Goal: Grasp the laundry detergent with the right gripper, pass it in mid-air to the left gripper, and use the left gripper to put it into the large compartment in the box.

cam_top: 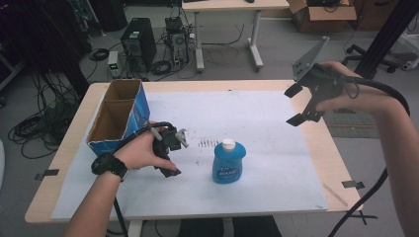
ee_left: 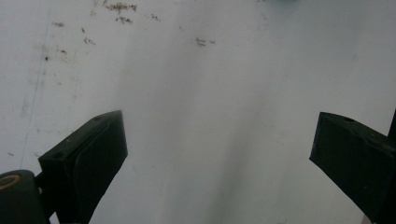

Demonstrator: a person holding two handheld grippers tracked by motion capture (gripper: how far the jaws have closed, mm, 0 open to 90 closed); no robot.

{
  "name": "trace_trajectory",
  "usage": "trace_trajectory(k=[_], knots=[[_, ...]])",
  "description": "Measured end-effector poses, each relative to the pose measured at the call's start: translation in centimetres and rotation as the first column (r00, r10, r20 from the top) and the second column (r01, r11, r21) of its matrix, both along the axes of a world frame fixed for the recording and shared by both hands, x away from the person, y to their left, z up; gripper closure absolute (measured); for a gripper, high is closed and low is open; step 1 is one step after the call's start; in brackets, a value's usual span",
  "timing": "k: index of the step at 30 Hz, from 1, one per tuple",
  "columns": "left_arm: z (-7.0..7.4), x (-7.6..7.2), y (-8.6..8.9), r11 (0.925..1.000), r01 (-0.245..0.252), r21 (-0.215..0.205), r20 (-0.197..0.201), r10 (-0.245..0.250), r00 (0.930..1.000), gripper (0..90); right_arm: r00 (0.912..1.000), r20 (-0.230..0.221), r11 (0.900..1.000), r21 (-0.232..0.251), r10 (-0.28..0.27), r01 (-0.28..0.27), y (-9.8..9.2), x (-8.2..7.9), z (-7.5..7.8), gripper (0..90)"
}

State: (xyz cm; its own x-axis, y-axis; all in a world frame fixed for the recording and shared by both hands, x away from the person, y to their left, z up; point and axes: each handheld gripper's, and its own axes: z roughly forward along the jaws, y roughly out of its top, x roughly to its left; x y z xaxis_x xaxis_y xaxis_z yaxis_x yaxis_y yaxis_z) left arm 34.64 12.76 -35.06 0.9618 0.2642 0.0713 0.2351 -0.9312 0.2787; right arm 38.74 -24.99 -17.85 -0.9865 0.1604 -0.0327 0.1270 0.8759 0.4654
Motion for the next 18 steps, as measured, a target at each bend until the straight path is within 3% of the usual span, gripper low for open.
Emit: trace_trajectory(k=[9, 18], knots=[[0.3, 0.1, 0.1, 1.0, -0.007, 0.0, -0.001, 0.007, 1.0, 4.2, 0.9999, 0.015, 1.0, 0.011, 0.002, -0.002, -0.1, 0.0, 0.4, 5.4], [0.5, 0.3, 0.0, 0.9999, -0.01, -0.011, 0.005, 0.01, 0.9999, 4.2, 0.9988, 0.047, 0.997, 0.07, 0.014, -0.017, -0.1, -0.2, 1.2, 5.1]])
